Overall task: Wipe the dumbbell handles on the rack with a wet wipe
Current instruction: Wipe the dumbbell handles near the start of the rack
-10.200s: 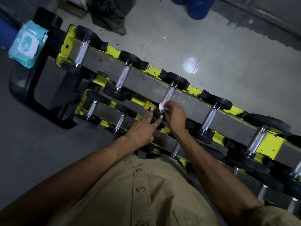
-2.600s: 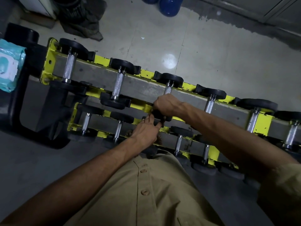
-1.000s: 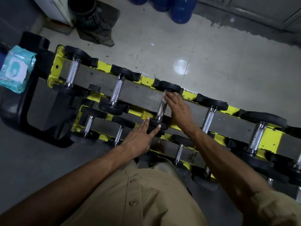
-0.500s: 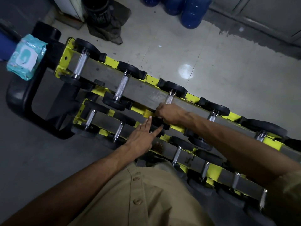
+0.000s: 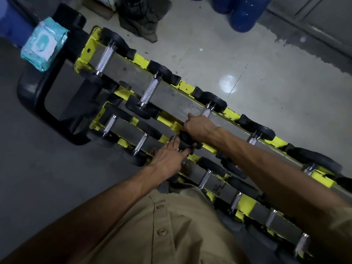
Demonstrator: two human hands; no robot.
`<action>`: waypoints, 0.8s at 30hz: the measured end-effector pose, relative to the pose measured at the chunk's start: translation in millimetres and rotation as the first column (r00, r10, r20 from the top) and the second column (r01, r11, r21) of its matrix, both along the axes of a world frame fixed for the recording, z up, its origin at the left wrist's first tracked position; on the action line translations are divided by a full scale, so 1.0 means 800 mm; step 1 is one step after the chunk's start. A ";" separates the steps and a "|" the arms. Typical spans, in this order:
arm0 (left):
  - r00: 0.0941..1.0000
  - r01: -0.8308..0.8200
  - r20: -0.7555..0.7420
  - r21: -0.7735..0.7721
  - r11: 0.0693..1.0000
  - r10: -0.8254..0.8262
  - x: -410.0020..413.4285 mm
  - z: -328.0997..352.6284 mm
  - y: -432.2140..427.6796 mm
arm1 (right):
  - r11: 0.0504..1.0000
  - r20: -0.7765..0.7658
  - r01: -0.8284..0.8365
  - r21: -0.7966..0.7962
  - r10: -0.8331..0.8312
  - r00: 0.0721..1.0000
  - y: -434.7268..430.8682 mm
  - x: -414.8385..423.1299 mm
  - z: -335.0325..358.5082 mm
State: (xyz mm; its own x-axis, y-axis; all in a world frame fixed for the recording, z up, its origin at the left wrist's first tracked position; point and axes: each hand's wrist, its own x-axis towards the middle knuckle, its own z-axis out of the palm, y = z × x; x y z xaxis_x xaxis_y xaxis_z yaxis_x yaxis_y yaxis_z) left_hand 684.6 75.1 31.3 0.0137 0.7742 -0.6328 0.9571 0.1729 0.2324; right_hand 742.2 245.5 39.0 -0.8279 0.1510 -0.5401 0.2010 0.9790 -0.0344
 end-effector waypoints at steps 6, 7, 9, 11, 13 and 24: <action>0.998 -0.045 0.039 -0.022 0.999 0.046 -0.008 0.007 -0.005 | 0.838 -0.382 0.420 -0.348 -0.536 0.753 -0.020 0.066 -0.052; 0.998 -0.047 0.047 -0.024 0.999 0.048 -0.012 0.010 -0.006 | 0.721 -0.367 0.524 -0.453 -0.687 0.627 -0.025 0.072 -0.058; 0.997 -0.045 0.058 -0.033 0.998 0.047 -0.018 0.015 -0.007 | 0.448 -0.287 0.646 -0.618 -0.894 0.346 -0.039 0.080 -0.064; 0.998 -0.038 0.057 -0.024 0.999 0.039 -0.021 0.016 -0.006 | 0.221 -0.174 0.689 -0.690 -0.975 0.138 -0.057 0.084 -0.068; 0.999 -0.025 0.047 -0.012 1.000 0.026 -0.019 0.015 -0.006 | 0.032 -0.020 0.706 -0.707 -0.999 0.026 -0.061 0.079 -0.076; 0.997 0.055 0.049 0.004 0.998 -0.055 -0.028 0.026 0.000 | -0.587 0.492 0.315 -0.746 -0.804 -0.333 -0.018 0.052 -0.079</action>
